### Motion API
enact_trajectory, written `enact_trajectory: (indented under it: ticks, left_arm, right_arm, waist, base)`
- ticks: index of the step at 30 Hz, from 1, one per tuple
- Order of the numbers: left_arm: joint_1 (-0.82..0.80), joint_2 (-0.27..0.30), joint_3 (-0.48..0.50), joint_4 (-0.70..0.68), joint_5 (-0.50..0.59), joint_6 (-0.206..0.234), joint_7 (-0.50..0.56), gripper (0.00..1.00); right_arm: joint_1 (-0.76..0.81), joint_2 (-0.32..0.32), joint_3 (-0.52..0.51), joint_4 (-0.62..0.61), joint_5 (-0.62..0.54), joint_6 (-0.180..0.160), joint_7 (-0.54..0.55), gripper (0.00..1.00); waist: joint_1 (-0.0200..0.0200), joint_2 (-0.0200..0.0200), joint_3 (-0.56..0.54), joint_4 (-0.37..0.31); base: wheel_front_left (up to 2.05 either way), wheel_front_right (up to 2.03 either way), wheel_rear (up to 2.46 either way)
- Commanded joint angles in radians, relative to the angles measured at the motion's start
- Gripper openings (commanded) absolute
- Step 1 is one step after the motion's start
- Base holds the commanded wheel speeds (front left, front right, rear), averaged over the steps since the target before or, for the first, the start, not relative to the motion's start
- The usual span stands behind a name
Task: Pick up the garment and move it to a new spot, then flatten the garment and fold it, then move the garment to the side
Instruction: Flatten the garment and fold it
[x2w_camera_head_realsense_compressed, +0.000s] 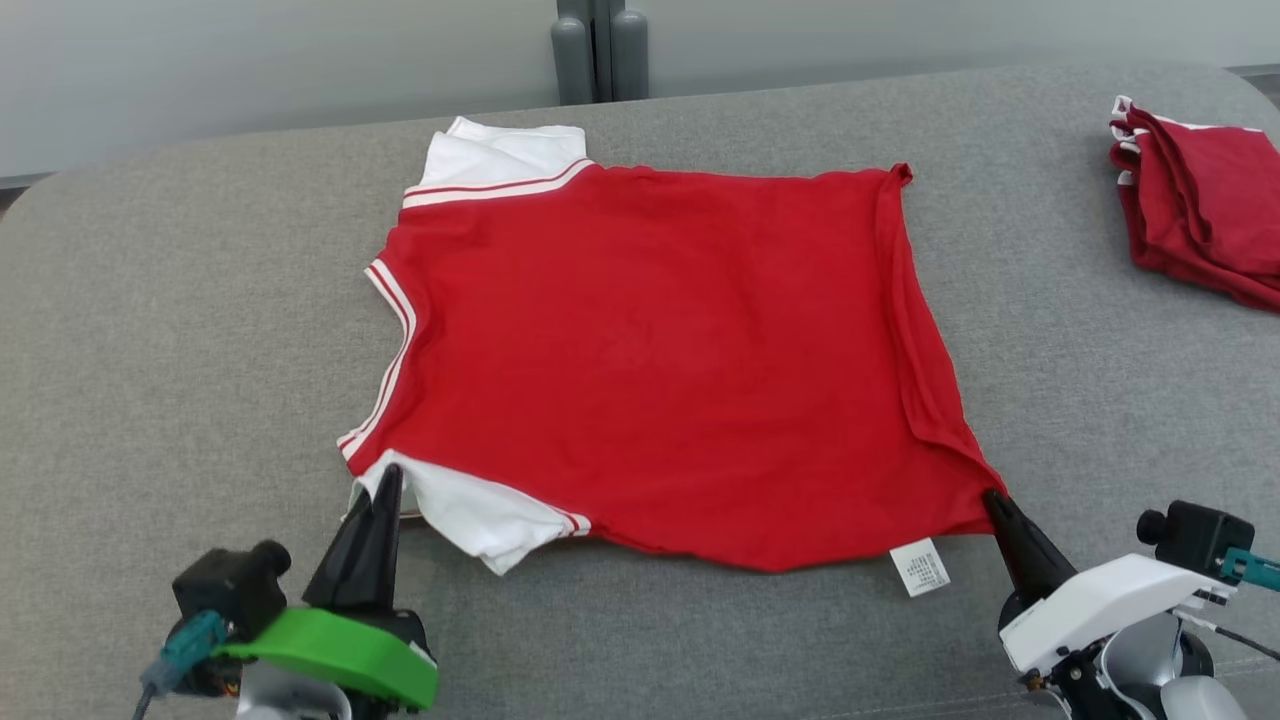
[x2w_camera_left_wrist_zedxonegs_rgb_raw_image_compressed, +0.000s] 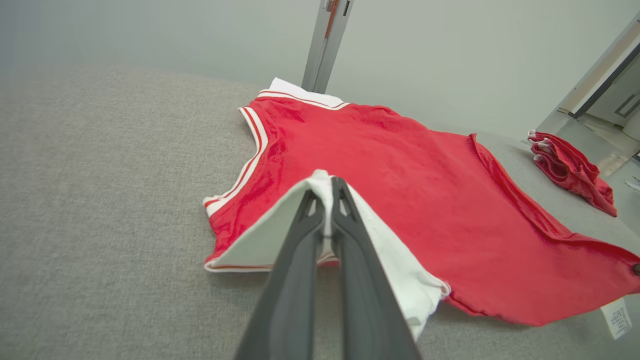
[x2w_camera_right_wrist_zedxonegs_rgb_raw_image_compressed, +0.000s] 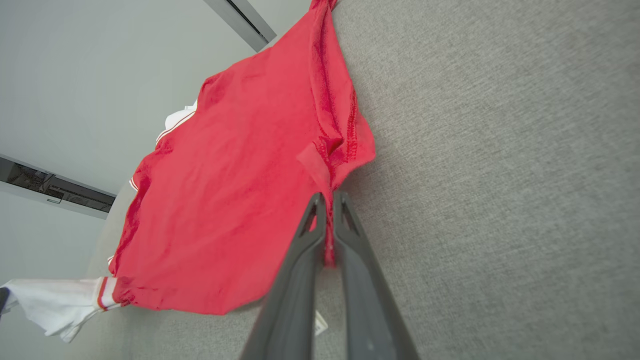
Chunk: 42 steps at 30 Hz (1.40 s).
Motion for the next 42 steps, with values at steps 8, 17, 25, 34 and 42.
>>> enact_trajectory:
  ticks: [8,17,25,34,42]
  left_arm:
    - [-0.236,0.029,-0.016,0.127,0.036,-0.066,0.047,0.00]
    - [-0.479,0.029,-0.026,0.352,0.065,-0.126,0.050,0.00]
    - [-0.636,-0.001,-0.053,0.577,0.089,-0.158,-0.005,0.93]
    - [-0.593,-0.019,-0.043,0.668,0.110,-0.165,-0.077,1.00]
    - [-0.463,-0.033,-0.018,0.661,0.095,-0.167,-0.082,1.00]
  right_arm:
    - [-0.108,0.019,-0.044,-0.019,-0.014,0.000,0.091,0.00]
    - [-0.262,0.033,-0.081,0.033,-0.040,0.000,0.149,0.00]
    - [-0.359,0.027,-0.051,0.102,-0.093,0.000,0.124,1.00]
    - [-0.301,-0.045,-0.013,0.131,-0.122,0.000,0.020,1.00]
    - [-0.270,-0.085,0.024,0.178,-0.164,0.000,-0.037,1.00]
  waist:
    - [0.0001,-0.0001,0.071,-0.029]
    - [0.0001,-0.0001,0.137,-0.046]
    - [0.0001,-0.0001,0.156,-0.044]
    - [0.0001,-0.0001,0.099,-0.019]
    - [0.0001,-0.0001,0.086,0.006]
  base:
    - [0.00,0.00,0.00]
    - [0.00,0.00,0.00]
    - [0.00,0.00,0.00]
    - [0.00,0.00,0.00]
    - [0.00,0.00,0.00]
